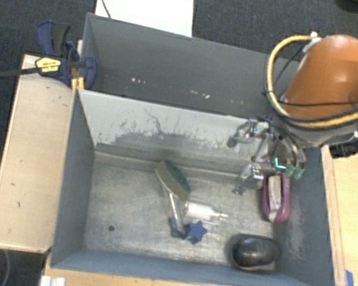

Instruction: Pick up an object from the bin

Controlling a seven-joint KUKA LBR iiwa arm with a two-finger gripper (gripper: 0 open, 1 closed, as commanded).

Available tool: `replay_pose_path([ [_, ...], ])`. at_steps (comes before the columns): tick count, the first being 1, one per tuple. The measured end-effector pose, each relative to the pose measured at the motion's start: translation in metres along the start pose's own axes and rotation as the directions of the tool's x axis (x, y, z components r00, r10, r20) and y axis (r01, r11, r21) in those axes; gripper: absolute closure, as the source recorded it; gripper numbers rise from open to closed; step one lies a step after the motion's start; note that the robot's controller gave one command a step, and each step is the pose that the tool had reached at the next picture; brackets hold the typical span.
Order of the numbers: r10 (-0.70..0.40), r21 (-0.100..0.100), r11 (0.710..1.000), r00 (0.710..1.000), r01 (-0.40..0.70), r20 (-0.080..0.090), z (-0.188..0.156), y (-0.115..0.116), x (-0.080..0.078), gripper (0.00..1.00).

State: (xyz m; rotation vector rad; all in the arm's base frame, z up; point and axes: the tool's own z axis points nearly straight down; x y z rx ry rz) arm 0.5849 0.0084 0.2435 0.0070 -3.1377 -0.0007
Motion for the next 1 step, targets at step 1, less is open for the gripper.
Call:
replay_pose_path([
  [1, 0.032, 0.000, 0.999, 0.999, -0.032, 0.006, 0.1024, -0.0114, 0.0590, 0.00],
])
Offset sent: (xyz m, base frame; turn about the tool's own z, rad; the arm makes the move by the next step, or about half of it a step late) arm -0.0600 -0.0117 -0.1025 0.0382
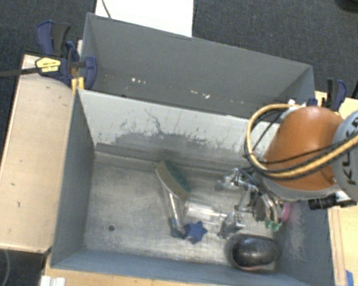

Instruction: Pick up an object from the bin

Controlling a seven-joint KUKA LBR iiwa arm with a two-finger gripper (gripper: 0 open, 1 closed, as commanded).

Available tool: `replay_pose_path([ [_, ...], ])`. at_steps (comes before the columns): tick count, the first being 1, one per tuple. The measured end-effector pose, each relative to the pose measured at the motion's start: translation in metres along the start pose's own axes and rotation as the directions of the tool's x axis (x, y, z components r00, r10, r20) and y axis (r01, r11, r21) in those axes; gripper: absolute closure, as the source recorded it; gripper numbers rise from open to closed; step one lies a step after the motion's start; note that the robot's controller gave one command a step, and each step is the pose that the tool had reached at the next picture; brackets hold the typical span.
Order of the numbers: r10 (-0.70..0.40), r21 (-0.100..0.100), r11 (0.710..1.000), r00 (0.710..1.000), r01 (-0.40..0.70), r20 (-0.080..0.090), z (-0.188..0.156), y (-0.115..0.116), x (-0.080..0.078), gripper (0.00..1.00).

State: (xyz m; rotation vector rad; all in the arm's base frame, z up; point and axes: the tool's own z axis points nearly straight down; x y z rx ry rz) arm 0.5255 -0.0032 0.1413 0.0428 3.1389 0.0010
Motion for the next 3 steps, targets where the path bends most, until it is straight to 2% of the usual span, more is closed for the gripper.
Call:
replay_pose_path([
  [1, -0.179, 0.000, 0.984, 0.984, 0.179, 0.004, 0.070, -0.001, -0.006, 0.00],
  [2, -0.066, 0.000, 0.998, 0.998, 0.066, 0.008, 0.069, 0.046, -0.007, 0.00],
  [3, -0.204, -0.001, 0.979, 0.979, 0.204, 0.008, 0.069, 0.102, -0.017, 0.00],
])
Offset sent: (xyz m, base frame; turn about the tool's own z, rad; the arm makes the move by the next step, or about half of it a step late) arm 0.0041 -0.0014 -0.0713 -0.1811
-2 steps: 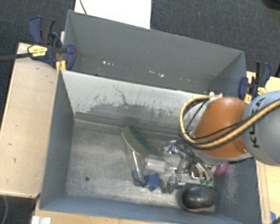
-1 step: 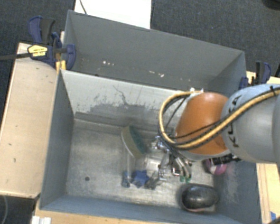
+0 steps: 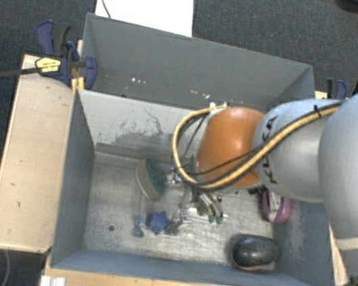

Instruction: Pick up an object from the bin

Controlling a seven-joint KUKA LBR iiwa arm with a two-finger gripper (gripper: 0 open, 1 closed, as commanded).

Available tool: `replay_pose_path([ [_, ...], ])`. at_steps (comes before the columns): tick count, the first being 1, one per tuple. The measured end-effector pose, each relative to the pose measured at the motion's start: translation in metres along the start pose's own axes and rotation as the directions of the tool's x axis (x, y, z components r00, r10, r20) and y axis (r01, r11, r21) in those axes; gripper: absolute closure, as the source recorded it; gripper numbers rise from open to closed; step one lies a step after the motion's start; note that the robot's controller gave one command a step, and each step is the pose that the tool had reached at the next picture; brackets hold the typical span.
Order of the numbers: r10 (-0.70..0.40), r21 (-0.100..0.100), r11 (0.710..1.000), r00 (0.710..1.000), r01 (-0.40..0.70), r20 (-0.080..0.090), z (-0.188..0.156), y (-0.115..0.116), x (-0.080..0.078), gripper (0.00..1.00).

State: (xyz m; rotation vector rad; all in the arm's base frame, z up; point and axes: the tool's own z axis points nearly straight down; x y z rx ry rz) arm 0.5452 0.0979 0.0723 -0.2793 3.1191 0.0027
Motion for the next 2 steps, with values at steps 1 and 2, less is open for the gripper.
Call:
replay_pose_path([
  [1, -0.066, -0.002, 0.998, 0.998, 0.066, -0.005, 0.0004, 0.0465, 0.0313, 0.00],
  [2, -0.061, -0.001, 0.998, 0.998, 0.061, 0.001, -0.0021, 0.0443, 0.0286, 1.00],
])
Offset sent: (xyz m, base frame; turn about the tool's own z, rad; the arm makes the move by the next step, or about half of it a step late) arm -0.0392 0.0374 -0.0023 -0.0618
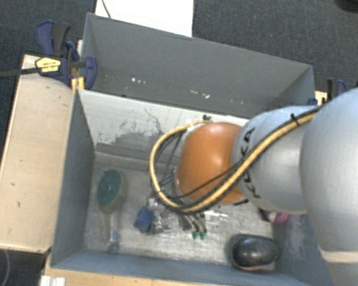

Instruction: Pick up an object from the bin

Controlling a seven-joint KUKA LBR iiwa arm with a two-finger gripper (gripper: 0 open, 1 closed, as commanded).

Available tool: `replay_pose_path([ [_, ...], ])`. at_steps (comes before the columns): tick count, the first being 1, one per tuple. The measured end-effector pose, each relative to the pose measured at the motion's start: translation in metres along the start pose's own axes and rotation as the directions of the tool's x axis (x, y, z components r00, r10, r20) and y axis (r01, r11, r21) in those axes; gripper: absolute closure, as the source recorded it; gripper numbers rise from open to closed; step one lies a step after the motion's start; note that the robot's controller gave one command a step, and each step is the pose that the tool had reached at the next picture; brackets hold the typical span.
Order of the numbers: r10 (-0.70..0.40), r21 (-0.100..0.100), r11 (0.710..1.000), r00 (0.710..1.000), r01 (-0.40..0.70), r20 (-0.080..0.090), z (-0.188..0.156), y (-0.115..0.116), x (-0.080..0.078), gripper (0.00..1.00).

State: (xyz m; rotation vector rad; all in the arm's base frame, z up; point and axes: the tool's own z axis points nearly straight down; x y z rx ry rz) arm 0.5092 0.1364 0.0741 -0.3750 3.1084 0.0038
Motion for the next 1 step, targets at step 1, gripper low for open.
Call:
replay_pose_path([
  [1, -0.147, 0.004, 0.989, 0.989, 0.147, -0.003, -0.1615, -0.0915, 0.0303, 1.00],
])
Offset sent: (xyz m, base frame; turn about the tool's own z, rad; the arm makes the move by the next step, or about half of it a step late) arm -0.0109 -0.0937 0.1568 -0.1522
